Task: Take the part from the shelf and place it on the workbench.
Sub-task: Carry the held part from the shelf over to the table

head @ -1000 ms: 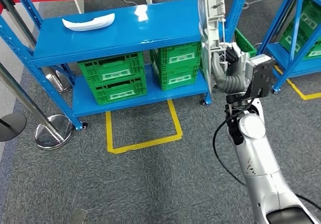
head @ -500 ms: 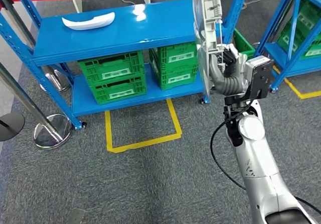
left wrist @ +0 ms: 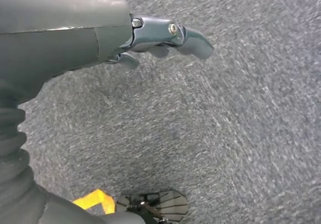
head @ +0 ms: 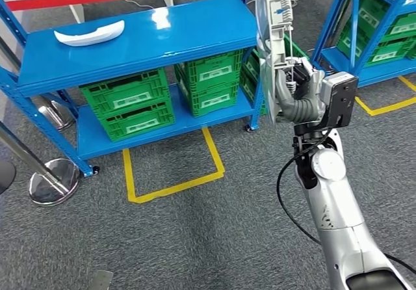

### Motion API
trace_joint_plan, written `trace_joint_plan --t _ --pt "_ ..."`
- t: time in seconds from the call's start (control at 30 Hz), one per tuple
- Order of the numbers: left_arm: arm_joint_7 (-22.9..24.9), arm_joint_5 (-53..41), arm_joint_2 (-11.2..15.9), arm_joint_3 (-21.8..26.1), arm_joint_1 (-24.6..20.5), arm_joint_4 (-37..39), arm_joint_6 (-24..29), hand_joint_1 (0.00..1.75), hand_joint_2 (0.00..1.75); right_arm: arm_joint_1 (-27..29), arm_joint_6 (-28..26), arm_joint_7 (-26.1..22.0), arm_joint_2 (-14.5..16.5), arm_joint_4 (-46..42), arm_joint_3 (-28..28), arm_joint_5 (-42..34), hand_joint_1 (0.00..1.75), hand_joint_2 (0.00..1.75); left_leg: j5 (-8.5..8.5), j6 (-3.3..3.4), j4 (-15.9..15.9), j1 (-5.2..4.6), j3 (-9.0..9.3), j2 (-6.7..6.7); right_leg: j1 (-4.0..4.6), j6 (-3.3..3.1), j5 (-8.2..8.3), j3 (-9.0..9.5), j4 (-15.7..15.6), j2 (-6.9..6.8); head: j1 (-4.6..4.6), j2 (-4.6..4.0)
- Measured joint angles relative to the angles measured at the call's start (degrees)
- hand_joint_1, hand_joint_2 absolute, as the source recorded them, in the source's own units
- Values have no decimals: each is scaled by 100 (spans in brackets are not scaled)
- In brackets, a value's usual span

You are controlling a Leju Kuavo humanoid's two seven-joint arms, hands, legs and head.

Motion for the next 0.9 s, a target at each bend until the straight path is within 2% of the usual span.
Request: trace_joint_plan --t 0.07,0.13,0.17,0.23,0.27,0.3,0.33,0.37,0.43,0.47,0.5,0.6,0.67,0.7,0.77,0.8,0.83,0.87,0.9 --pt "8 -2 -7 -5 -9 0 -1 0 175 1 20 2 0 2 -1 -5 175 175 -30 27 -75 2 15 19 0 68 27 -40 -12 37 -1 0" --pt "11 -4 -19 -13 -14 0 -2 0 175 -4 27 4 0 1 -8 -8 175 175 -5 68 -141 29 33 75 5 124 -54 -113 78 -21 19 0" --pt "11 -5 -24 -16 -15 0 -2 0 175 -17 30 5 0 1 -12 -10 175 175 11 92 -171 44 43 110 9 149 -172 -212 272 -81 38 0" --pt "13 -8 -21 -17 -16 0 -2 0 175 -32 48 6 0 3 -10 -13 175 175 18 119 -178 46 44 171 2 183 -507 -545 970 -201 72 0" --pt "14 -10 -22 -18 -15 0 -2 0 175 -28 55 6 0 5 -5 -14 175 175 16 122 -174 43 41 205 -2 201 -630 -711 1323 -223 75 0" --pt "17 -13 -26 -19 -15 0 -3 0 175 -20 62 6 0 8 1 -15 175 175 14 124 -172 41 41 235 -4 214 -668 -810 1534 -232 75 0" --pt "21 -15 -30 -20 -15 0 -3 0 175 -16 62 6 0 10 3 -20 175 175 11 122 -167 41 43 262 -7 222 -595 -803 1521 -241 79 0" --pt "26 -16 -34 -21 -16 0 -4 0 175 -19 60 6 0 13 3 -25 175 175 5 113 -159 42 46 286 -10 224 -428 -683 1282 -264 79 0" --pt "32 -16 -39 -23 -21 0 -4 0 175 -44 58 6 0 13 4 -35 175 175 -23 72 -123 27 42 326 0 214 -104 -270 490 -390 83 0" --pt "37 -16 -40 -23 -22 0 -3 0 175 -56 59 5 0 13 7 -38 175 175 -33 45 -101 11 31 341 11 188 -28 -115 201 -440 82 1" --pt "43 -16 -39 -23 -20 0 -3 0 175 -60 59 5 0 13 10 -41 175 175 -37 19 -83 -5 19 358 24 160 -15 -35 53 -471 78 1" --pt "50 5 -36 -24 -13 0 -1 0 175 -46 64 6 -1 12 6 -49 175 175 -50 -50 -58 -12 7 401 28 50 -5 -37 27 -399 66 1" --pt "39 39 -32 -23 -13 0 0 0 175 -55 76 6 4 11 1 -53 175 175 -240 -105 175 1 -78 339 4 -21 19 -35 10 -343 52 1" --pt "28 59 -27 -23 -9 0 1 0 175 -59 83 6 9 12 3 -55 175 175 -415 -130 464 8 -195 292 -3 -45 25 -34 5 -317 45 1" --pt "1 107 -19 -21 15 0 -2 0 175 -63 109 5 27 23 13 -56 175 175 -761 -152 1238 13 -526 253 0 -67 30 -37 6 -245 40 0" --pt "-14 125 -15 -20 31 0 -5 0 175 -65 122 4 43 34 20 -56 175 175 -827 -151 1502 14 -643 249 4 -70 31 -37 6 -203 40 0" --pt "-25 140 -11 -19 43 0 -8 0 175 -69 135 4 64 45 29 -56 175 175 -776 -140 1558 14 -669 243 8 -70 32 -34 6 -157 39 0" --pt "-33 149 -7 -17 51 0 -9 0 175 -74 143 4 85 55 39 -57 175 175 -618 -118 1371 12 -587 229 13 -70 32 -28 6 -111 39 0" --pt "-38 152 -1 -17 53 0 -10 0 175 -82 150 4 106 62 50 -57 175 175 -396 -84 1010 9 -423 192 17 -69 33 -20 6 -68 38 0"
